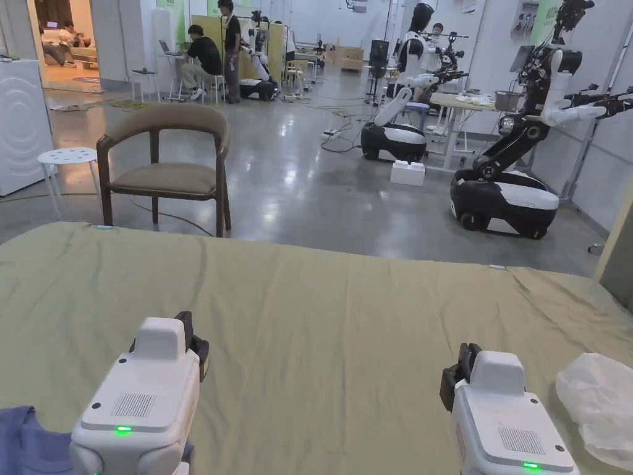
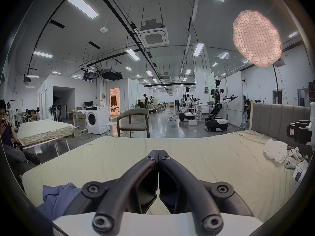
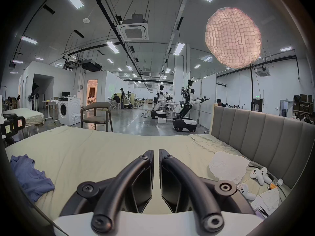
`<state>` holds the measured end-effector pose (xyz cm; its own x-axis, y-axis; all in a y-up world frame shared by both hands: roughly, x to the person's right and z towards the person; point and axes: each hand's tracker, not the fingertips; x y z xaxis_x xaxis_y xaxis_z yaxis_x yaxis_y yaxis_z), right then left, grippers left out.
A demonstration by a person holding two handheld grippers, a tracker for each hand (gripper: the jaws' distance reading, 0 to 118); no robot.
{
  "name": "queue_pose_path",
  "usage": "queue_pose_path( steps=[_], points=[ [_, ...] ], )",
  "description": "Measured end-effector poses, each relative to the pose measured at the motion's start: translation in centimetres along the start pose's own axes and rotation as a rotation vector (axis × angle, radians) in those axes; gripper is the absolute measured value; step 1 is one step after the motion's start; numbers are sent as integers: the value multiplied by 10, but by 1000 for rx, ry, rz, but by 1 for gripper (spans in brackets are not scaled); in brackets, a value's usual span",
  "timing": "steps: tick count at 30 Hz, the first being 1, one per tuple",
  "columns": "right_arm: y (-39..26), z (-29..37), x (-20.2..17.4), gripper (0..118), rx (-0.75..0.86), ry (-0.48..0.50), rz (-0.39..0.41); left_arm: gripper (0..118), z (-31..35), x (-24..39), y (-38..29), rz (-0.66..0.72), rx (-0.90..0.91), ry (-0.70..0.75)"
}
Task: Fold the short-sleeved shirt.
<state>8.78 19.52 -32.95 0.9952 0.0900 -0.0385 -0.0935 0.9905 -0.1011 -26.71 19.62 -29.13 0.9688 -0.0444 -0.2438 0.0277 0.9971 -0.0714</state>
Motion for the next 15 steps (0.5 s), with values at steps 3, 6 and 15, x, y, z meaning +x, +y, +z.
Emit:
queue_pose_path(
  steps=[3, 6, 15],
  points=[
    [-2, -2, 2, 5, -23, 6, 12, 0, -1, -3, -2, 22, -18, -8],
    [2, -2, 14, 5, -53, -8, -193, 0, -2, -18, -2, 286, -48, -20],
    [19, -4, 25, 4, -20, 16, -233, 0, 0, -17, 11, 153, -44, -44]
  ],
)
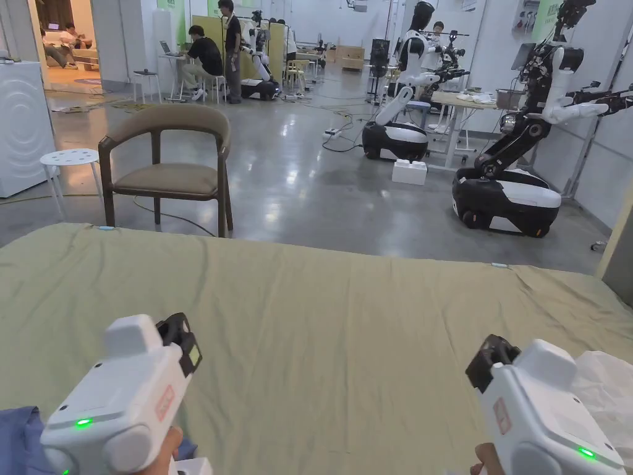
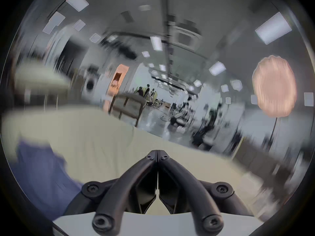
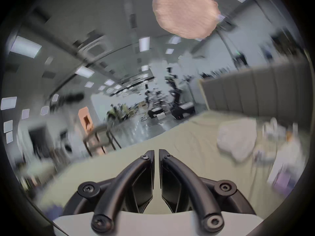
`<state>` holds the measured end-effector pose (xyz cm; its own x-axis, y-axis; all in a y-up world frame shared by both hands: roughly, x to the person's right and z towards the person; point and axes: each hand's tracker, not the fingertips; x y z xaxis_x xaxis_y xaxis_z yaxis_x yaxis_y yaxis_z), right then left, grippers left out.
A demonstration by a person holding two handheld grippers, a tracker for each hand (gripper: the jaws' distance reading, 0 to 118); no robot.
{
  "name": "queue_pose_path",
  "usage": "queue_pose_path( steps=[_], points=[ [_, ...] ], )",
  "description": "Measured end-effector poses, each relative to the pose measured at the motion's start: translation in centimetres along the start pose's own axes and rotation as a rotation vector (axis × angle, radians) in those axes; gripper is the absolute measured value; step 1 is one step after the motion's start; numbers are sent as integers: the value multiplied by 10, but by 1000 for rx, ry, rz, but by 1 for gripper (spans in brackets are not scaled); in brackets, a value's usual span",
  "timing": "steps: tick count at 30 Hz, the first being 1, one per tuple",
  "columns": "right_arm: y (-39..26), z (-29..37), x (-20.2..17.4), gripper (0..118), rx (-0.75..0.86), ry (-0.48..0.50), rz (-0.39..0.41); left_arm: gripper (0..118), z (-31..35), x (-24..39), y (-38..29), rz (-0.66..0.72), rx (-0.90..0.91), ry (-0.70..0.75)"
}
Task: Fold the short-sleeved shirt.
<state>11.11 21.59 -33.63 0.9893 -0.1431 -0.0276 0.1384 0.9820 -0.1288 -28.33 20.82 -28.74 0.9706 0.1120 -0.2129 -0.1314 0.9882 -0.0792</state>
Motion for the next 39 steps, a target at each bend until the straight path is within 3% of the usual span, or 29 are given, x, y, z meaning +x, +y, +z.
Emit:
queue_pose_path(
  steps=[3, 5, 6, 8, 10, 12, 14, 16, 20, 24, 27, 39],
  points=[
    [-6, 2, -34, 4, 35, 83, 668, 0, 3, 33, 2, -565, 9, 14],
    [-20, 1, -50, 4, 51, 57, 1047, 0, -7, 40, -12, -866, 8, 22],
    [-27, 1, -52, 4, 75, 52, 1195, 0, -9, 44, -18, -1010, 26, 36],
    [-38, 0, -51, 4, 96, 70, 1369, 0, -9, 45, -29, -1241, 83, 41],
    [-41, 1, -49, 4, 89, 88, 1408, 0, -6, 44, -37, -1365, 88, 7],
    [-39, 2, -46, 4, 74, 91, 1351, 0, -4, 44, -39, -1329, 88, -8],
    [-36, 2, -44, 4, 35, 92, 1210, 0, -1, 42, -33, -1178, 60, -21],
    [-30, 1, -40, 4, -2, 83, 1014, 0, -1, 42, -26, -967, 29, -6],
    [-21, 0, -26, 4, -60, 37, 496, 0, 2, 26, -6, -359, -7, -37],
    [-23, 2, -11, 4, -76, -6, 93, 0, 3, 9, -1, 36, 9, -13],
    [-25, 7, -9, 3, -43, -39, 34, 0, 4, 5, -1, 104, 12, -34],
    [-20, 15, -17, 3, -45, -19, 98, 0, 16, -3, 6, -92, -80, -20]
  ],
)
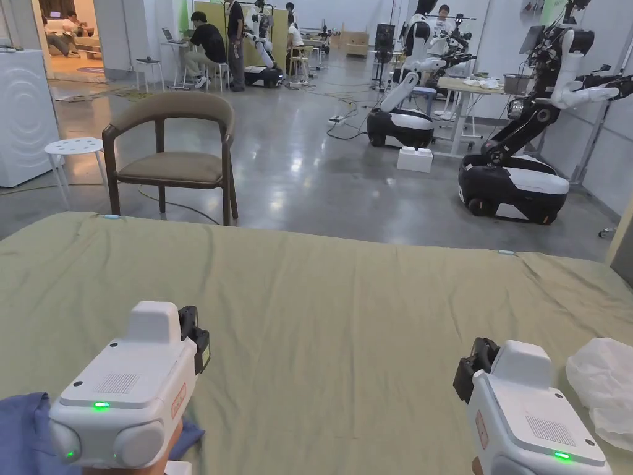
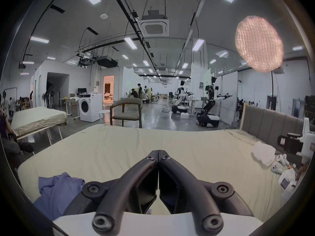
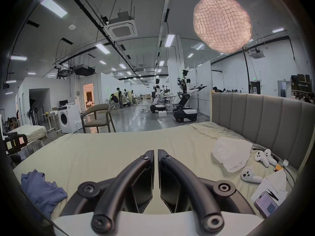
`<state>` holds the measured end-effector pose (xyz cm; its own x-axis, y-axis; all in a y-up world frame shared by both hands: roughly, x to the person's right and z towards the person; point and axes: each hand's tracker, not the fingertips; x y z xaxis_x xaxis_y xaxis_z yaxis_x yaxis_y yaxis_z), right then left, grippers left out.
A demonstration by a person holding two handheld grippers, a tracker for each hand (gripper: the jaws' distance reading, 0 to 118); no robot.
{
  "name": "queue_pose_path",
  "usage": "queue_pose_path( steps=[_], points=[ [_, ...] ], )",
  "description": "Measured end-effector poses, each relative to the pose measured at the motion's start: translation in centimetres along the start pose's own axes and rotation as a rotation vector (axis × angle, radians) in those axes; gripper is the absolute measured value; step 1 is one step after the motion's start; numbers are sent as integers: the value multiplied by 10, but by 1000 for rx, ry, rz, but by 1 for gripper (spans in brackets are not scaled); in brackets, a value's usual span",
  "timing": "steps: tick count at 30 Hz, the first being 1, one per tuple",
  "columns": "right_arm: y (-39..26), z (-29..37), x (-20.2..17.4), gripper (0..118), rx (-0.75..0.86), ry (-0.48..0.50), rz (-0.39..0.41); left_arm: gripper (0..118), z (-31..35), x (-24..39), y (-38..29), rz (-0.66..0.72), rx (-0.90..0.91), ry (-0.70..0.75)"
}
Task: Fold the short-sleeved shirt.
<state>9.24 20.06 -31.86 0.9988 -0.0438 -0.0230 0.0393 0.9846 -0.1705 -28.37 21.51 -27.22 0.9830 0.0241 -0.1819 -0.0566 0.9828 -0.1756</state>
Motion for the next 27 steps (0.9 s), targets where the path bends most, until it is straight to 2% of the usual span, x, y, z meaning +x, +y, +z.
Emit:
queue_pose_path(
  steps=[4, 6, 10, 13, 14, 15, 17, 18, 19, 25, 27],
  points=[
    [-3, 1, -9, 3, 4, 24, 47, 0, 16, -30, -4, 22, -68, 14],
    [-7, 2, -15, 3, -1, 48, 60, 0, 26, -58, -9, 69, -139, 36],
    [-18, -4, -28, 3, -34, 93, 85, 0, 41, -109, -25, 50, -350, 135],
    [-32, -12, -36, 3, -85, 121, 101, 2, 51, -150, -43, 91, -462, 184],
    [-37, -14, -39, 3, -100, 127, 105, 8, 52, -163, -48, 101, -495, 203],
    [-41, -16, -42, 3, -112, 133, 105, 19, 51, -174, -53, 103, -536, 201],
    [-48, -20, -46, 3, -129, 145, 110, 68, 46, -193, -67, 109, -616, 202],
    [-52, -22, -48, 3, -138, 152, 119, 87, 41, -202, -76, 101, -672, 218],
    [-54, -23, -49, 3, -146, 154, 129, 96, 38, -208, -83, 99, -700, 233],
    [-66, -27, -53, 3, -186, 155, 159, 95, 10, -215, -131, 173, -885, 242],
    [-69, -27, -53, 3, -194, 150, 159, 83, 1, -219, -153, 221, -947, 180]
  ],
)
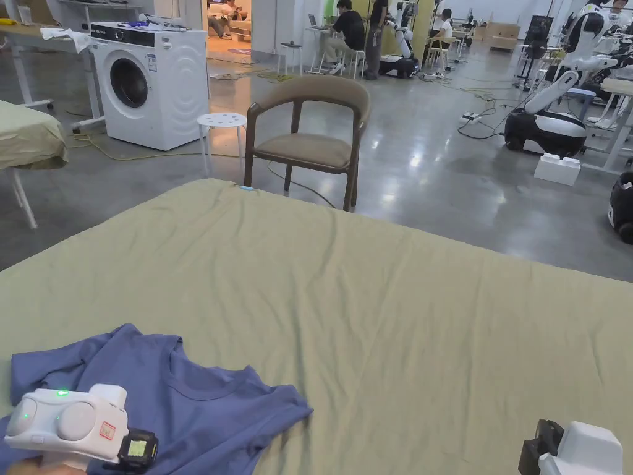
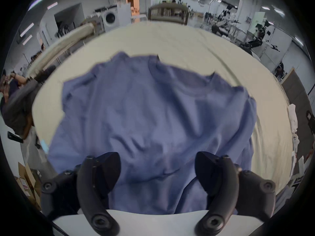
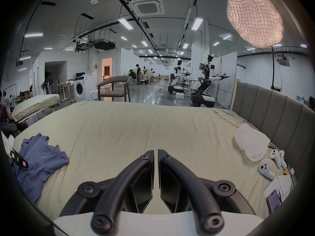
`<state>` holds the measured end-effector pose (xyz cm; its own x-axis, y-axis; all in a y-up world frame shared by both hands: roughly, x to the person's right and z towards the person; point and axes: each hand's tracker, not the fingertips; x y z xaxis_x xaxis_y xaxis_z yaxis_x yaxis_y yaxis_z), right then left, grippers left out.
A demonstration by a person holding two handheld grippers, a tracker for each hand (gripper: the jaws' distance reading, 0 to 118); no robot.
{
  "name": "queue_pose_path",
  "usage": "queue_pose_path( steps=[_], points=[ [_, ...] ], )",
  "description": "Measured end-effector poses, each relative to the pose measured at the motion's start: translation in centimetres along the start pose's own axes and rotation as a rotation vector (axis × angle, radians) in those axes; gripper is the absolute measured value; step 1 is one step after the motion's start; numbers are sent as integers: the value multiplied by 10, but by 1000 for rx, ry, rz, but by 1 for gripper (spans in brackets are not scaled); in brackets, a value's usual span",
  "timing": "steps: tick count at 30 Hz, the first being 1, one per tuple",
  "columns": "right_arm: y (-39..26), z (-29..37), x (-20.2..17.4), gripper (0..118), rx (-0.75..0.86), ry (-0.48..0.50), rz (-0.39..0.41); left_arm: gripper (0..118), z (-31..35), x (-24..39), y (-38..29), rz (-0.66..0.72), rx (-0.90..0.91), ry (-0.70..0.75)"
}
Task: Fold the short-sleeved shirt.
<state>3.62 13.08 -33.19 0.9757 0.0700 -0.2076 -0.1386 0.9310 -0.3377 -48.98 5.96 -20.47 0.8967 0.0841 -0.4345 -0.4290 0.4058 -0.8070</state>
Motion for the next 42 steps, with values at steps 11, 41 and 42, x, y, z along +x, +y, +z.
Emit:
queue_pose_path(
  steps=[11, 41, 42],
  points=[
    [-7, -2, 2, 3, -31, -16, 13, 0, -28, 11, -8, -167, 74, 92],
    [48, 44, 41, 3, 153, -37, -37, 0, 227, 120, 73, -201, 858, -252],
    [49, 47, 44, 3, 162, -44, -39, 0, 235, 133, 76, -211, 870, -284]
  ],
)
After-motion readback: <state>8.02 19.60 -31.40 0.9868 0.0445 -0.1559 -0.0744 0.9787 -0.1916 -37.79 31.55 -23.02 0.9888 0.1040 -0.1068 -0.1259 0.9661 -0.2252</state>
